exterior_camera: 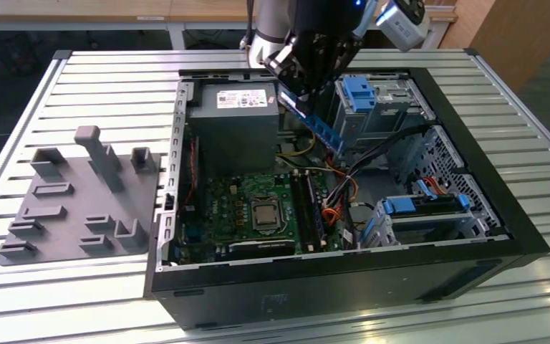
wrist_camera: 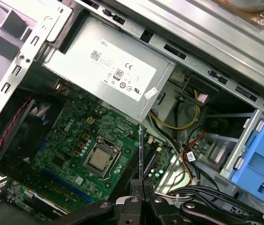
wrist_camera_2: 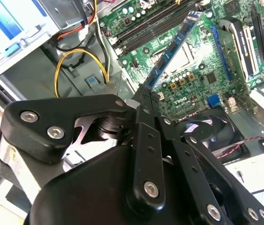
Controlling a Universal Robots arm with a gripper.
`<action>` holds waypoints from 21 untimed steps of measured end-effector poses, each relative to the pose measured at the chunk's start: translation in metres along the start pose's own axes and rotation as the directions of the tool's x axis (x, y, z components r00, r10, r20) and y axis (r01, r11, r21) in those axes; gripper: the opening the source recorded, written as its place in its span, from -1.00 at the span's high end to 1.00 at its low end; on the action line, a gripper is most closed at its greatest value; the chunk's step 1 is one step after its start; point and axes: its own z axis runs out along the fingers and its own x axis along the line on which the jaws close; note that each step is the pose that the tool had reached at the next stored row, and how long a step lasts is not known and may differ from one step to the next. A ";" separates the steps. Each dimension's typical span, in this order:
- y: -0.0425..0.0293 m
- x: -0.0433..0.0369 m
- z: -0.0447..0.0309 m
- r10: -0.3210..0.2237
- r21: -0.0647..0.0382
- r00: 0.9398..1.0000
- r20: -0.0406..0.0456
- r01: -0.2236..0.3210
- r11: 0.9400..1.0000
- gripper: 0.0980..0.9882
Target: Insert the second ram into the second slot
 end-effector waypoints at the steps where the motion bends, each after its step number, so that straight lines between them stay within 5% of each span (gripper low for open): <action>1: 0.0000 0.0000 0.0000 0.005 0.000 1.000 0.000 -0.005 1.000 0.96; 21: 0.0000 0.0000 0.0003 0.102 0.002 0.995 0.004 -0.102 0.995 0.96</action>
